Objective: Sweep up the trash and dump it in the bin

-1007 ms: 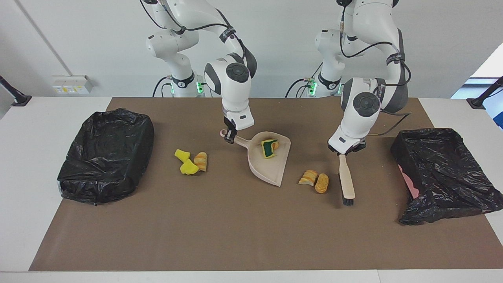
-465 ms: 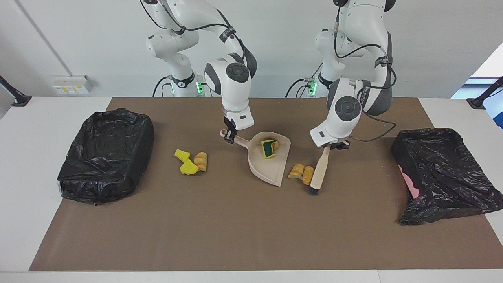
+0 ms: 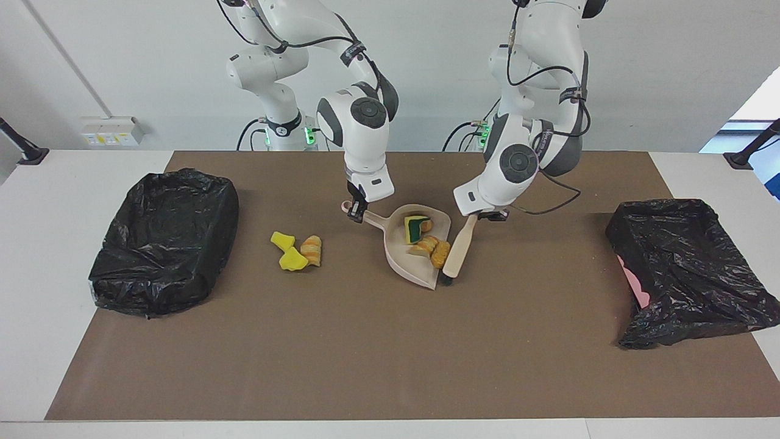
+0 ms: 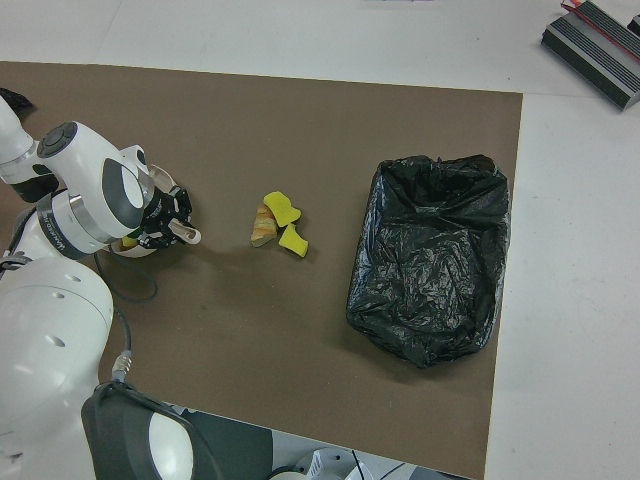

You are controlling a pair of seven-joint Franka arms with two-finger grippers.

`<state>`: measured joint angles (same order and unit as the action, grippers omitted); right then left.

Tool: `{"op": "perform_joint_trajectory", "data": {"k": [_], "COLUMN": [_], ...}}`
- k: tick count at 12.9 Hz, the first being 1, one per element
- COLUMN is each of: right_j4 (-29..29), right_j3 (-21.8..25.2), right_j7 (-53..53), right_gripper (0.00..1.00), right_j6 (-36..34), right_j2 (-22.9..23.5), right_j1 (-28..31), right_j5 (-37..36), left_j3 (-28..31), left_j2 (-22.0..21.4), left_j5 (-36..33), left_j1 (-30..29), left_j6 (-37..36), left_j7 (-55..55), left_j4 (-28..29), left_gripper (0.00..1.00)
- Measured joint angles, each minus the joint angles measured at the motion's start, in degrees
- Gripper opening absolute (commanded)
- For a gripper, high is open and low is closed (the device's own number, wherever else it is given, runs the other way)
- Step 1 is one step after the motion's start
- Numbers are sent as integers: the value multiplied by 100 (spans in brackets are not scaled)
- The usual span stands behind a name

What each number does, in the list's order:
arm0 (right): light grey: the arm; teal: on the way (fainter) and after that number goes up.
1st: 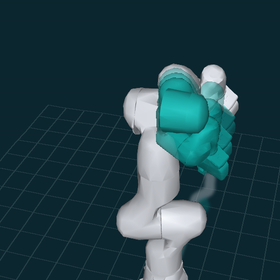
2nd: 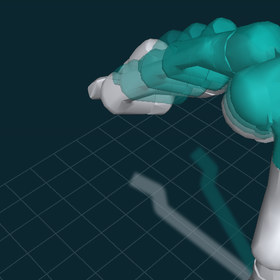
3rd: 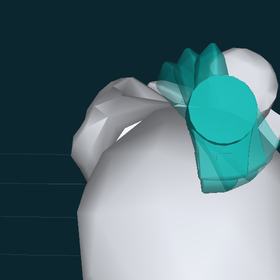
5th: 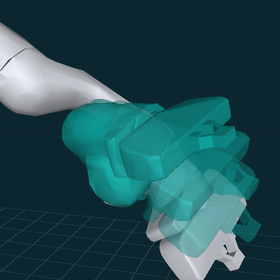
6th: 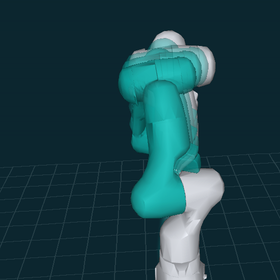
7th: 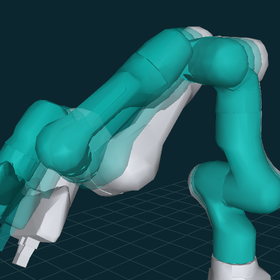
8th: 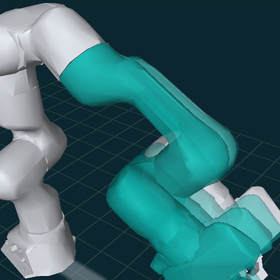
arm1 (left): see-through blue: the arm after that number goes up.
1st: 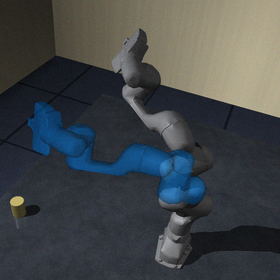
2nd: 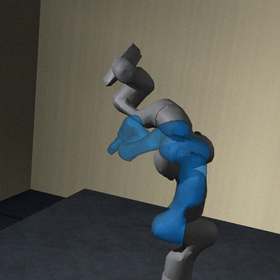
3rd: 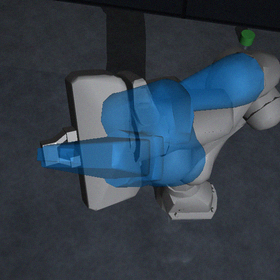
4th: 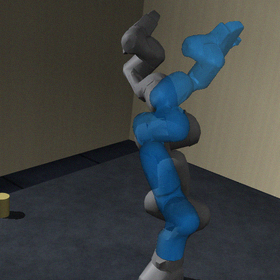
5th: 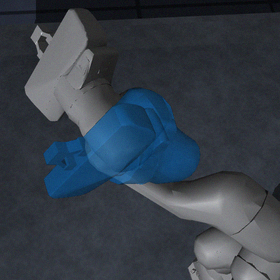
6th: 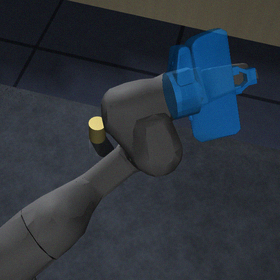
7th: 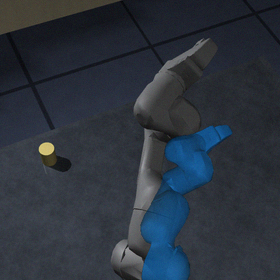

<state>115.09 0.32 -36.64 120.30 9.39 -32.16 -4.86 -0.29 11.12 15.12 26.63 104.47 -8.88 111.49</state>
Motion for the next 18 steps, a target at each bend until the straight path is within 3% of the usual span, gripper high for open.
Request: {"op": "perform_joint_trajectory", "data": {"k": [2, 7, 12, 18], "right_j4": [0, -4, -71, -113], "right_j3": [0, 0, 11, 46], "right_j7": [1, 48, -2, -895], "right_gripper": [0, 0, 0, 0], "right_j6": [0, -8, -515, -1576], "right_j2": [0, -8, -316, -1307], "right_j1": [0, -17, 174, 1378], "right_j5": [0, 0, -1, -1], "left_j3": [91, 123, 54, -4], "left_j2": [-126, -300, -409, -1228], "left_j5": [121, 133, -402, -506], "left_j1": [-68, -83, 306, 1496], "left_j6": [-5, -69, -74, 499], "left_j7": [99, 1624, 3459, 4724], "left_j4": [-2, 62, 224, 1493], "left_gripper": [0, 0, 0, 0]}}
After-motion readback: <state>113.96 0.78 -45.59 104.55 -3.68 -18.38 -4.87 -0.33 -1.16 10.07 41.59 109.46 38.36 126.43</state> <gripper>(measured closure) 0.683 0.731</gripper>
